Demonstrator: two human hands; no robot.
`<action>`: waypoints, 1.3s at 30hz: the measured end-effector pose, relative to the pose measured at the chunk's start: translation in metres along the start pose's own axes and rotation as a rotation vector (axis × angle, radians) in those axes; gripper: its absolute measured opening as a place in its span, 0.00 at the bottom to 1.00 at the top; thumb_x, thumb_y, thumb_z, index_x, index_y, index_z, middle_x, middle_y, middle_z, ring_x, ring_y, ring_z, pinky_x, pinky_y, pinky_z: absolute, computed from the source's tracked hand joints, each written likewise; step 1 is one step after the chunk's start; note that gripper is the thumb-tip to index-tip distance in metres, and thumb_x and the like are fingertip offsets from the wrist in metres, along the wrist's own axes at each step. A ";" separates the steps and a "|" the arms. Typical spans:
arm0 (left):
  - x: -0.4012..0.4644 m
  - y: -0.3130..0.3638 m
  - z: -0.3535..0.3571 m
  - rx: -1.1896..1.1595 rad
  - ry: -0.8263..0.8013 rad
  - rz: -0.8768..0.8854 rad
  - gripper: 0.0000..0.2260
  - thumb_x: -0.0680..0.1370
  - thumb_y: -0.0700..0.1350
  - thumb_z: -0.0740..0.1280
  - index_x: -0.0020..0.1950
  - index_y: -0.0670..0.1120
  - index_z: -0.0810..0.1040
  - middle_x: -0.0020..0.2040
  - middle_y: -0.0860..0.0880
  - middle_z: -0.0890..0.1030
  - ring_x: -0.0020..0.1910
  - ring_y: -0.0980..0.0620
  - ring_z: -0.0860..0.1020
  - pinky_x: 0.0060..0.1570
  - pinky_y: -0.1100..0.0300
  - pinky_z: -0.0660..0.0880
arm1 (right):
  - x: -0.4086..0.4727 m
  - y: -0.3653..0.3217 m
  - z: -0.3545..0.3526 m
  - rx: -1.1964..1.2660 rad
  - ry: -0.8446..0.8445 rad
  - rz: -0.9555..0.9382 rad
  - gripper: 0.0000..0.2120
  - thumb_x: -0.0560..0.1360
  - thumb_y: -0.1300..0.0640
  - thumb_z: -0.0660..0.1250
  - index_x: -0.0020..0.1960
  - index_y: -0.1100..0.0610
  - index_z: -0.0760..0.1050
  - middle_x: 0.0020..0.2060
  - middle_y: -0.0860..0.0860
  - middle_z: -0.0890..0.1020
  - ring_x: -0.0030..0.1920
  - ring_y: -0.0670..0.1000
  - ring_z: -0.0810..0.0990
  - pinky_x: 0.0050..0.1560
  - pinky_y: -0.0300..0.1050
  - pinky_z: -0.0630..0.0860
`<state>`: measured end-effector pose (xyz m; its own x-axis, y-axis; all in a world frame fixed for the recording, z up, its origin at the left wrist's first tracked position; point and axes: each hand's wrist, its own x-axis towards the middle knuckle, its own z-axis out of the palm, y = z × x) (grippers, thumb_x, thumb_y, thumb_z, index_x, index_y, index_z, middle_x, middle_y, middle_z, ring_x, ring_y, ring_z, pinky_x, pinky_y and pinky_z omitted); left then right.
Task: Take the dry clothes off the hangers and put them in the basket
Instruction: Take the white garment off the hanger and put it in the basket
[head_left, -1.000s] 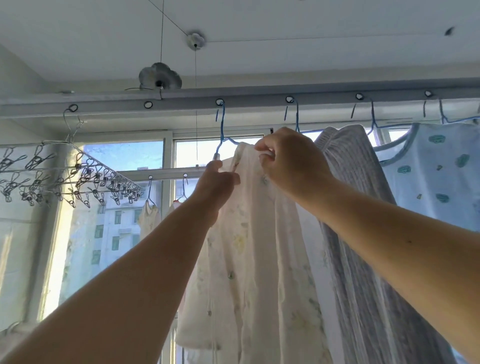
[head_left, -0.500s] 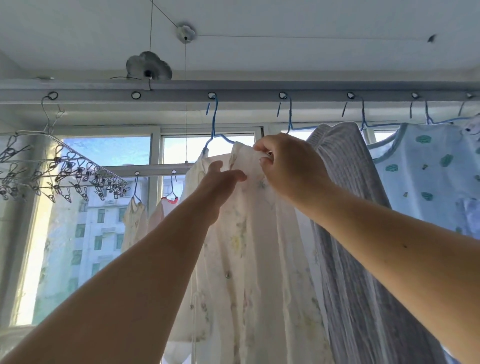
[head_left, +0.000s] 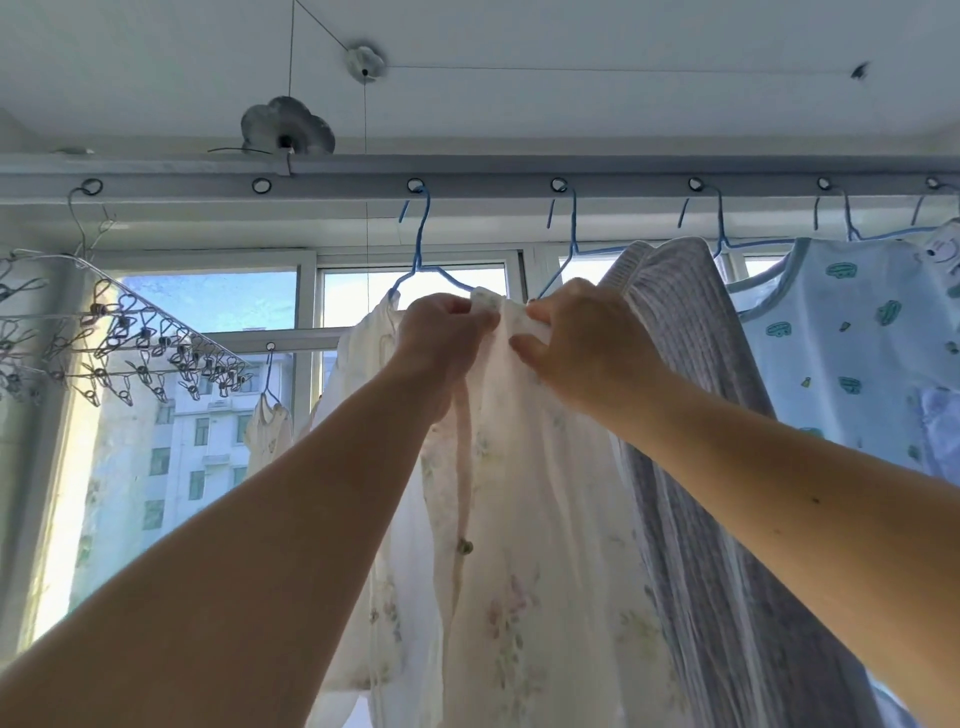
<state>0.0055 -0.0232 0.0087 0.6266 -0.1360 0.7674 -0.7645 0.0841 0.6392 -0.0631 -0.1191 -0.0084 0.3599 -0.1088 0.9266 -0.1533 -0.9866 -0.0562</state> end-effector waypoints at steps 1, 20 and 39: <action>0.000 0.002 0.001 0.000 -0.010 0.008 0.03 0.76 0.43 0.67 0.43 0.46 0.79 0.46 0.42 0.82 0.45 0.44 0.80 0.49 0.49 0.78 | -0.003 -0.001 -0.001 -0.007 -0.041 0.000 0.22 0.77 0.45 0.60 0.65 0.57 0.73 0.60 0.55 0.74 0.62 0.55 0.70 0.61 0.51 0.70; -0.005 0.018 0.016 0.051 -0.251 0.031 0.14 0.80 0.39 0.54 0.55 0.42 0.79 0.54 0.46 0.82 0.49 0.51 0.79 0.45 0.61 0.73 | 0.005 0.017 0.020 0.596 -0.022 0.282 0.11 0.79 0.56 0.60 0.59 0.57 0.70 0.46 0.50 0.76 0.48 0.51 0.77 0.45 0.44 0.76; 0.029 -0.017 0.023 0.876 -0.125 0.633 0.28 0.74 0.31 0.60 0.69 0.53 0.65 0.71 0.53 0.65 0.71 0.50 0.58 0.68 0.48 0.56 | 0.005 0.061 0.024 1.323 -0.113 0.648 0.08 0.75 0.58 0.64 0.47 0.60 0.79 0.36 0.58 0.81 0.33 0.56 0.80 0.42 0.52 0.79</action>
<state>0.0329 -0.0514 0.0190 0.0989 -0.4193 0.9024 -0.8169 -0.5521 -0.1670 -0.0482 -0.1829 -0.0159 0.6357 -0.5113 0.5784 0.5978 -0.1480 -0.7879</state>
